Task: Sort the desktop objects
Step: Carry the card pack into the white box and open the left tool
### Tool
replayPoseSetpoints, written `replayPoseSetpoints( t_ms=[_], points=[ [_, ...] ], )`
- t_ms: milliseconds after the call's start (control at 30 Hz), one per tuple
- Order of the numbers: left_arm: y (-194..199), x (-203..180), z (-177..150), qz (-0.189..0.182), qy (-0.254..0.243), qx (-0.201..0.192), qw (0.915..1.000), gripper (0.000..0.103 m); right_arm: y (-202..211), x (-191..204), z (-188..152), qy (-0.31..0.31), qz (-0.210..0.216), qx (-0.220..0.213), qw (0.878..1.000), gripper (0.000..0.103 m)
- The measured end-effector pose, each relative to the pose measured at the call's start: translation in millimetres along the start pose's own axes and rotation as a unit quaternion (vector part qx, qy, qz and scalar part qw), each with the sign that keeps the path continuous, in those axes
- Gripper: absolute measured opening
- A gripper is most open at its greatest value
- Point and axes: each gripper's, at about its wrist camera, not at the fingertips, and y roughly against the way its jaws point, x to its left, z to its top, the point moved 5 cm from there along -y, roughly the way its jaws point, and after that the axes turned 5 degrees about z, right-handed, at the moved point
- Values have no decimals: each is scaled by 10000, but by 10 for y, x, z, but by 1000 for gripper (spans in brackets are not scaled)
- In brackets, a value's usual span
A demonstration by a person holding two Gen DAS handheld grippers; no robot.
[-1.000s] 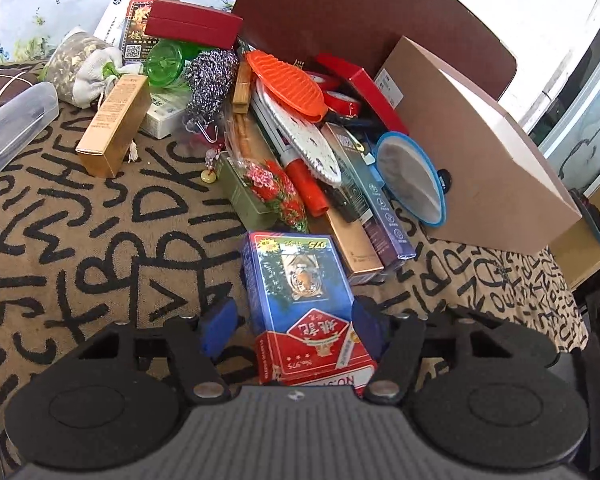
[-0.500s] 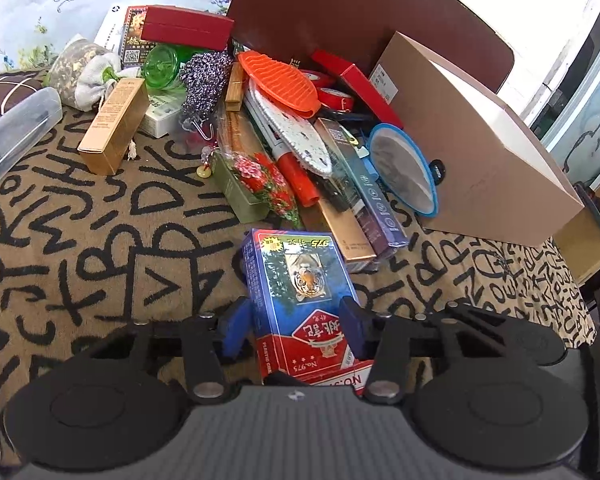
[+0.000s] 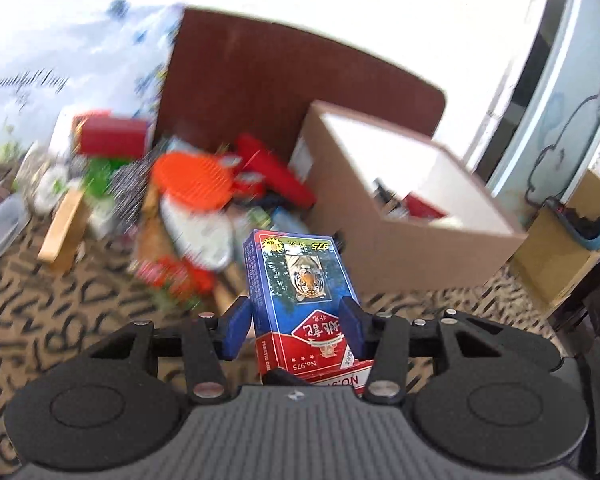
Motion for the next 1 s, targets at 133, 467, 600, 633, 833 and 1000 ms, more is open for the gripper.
replayPoseSetpoints(
  t_ms=[133,467,600,633,833,1000],
  points=[
    [-70,-303,261,-172,-192,-197,9995,51,212,-242,184,37,-228,-307,9993,64],
    [-509,-984,988,-572,-579,-486,9955,51,471,-1032,755,265,-895,-694,9932,64],
    [-831,-1146,1180,-544,-656,-365,9957,51,383,-1429,925,139,-921,-553,9941,64],
    [-924,-1173,1214,-530,-665,-302,9959,51,338,-1526,954,127,-916,-457,9947,64],
    [-1428,-1217,1366,-517,-547,22,9972,51,46,-2024,1048,93,-924,-3,9957,64],
    [-1769,-1203,1420,-367,-634,217,9971,51,-274,-2307,1051,45,-829,391,9958,64]
  ],
)
